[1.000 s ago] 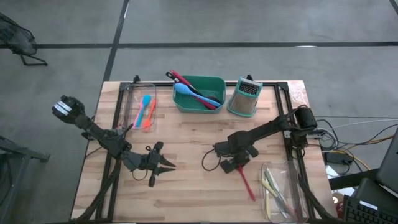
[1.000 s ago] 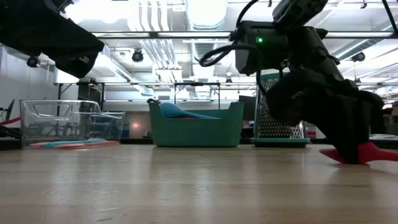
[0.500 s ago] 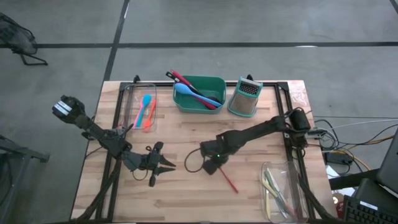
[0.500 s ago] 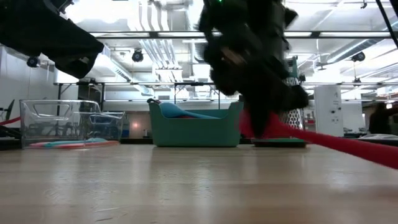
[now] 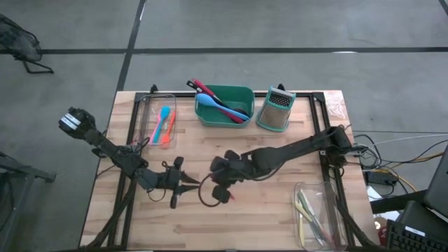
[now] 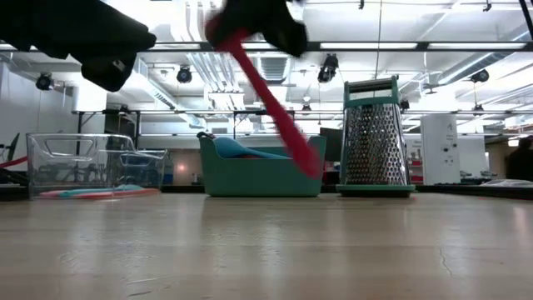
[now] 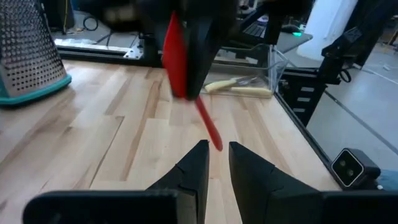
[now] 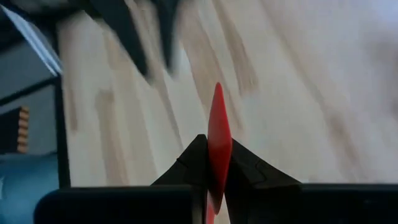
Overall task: Pick & Place Kitchen Items
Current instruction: Put the red spatula into the left transparent bin
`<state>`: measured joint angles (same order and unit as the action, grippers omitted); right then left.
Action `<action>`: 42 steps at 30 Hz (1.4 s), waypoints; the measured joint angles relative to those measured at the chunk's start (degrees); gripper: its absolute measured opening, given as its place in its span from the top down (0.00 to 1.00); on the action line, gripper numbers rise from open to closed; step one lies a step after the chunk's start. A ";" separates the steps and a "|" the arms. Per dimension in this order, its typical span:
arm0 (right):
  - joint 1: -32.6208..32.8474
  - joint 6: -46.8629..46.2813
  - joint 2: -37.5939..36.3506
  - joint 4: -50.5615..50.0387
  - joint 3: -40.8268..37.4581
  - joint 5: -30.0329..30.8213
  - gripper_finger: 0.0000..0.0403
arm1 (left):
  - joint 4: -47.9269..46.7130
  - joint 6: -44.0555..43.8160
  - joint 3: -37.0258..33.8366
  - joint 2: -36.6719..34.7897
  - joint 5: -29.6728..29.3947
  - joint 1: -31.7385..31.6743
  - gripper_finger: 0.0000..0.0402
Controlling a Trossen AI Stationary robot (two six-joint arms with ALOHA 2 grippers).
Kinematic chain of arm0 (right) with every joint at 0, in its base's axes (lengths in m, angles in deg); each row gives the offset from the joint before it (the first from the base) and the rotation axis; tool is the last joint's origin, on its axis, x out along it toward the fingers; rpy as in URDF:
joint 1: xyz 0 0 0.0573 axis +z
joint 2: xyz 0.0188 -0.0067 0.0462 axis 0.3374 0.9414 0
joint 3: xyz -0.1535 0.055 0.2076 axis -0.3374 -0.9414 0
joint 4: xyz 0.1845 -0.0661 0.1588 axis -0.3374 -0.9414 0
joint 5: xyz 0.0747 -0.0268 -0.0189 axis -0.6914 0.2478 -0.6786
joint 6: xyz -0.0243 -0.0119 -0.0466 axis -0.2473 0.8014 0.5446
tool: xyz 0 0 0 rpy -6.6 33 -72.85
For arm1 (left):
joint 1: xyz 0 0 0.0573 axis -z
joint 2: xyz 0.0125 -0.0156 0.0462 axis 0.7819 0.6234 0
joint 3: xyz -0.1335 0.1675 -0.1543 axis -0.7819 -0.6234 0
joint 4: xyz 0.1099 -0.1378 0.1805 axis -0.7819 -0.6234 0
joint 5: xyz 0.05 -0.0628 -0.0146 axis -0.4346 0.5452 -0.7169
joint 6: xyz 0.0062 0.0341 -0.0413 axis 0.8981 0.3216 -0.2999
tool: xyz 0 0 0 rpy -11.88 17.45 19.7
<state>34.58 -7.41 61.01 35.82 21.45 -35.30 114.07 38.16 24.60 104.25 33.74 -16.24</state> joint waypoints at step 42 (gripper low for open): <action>3.25 24.81 -0.20 19.32 9.76 10.26 0.95 | 5.88 6.91 4.83 5.25 -2.06 -0.61 0.60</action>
<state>37.83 17.40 60.81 55.14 31.21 -25.04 119.95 45.07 29.44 109.51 31.68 -16.85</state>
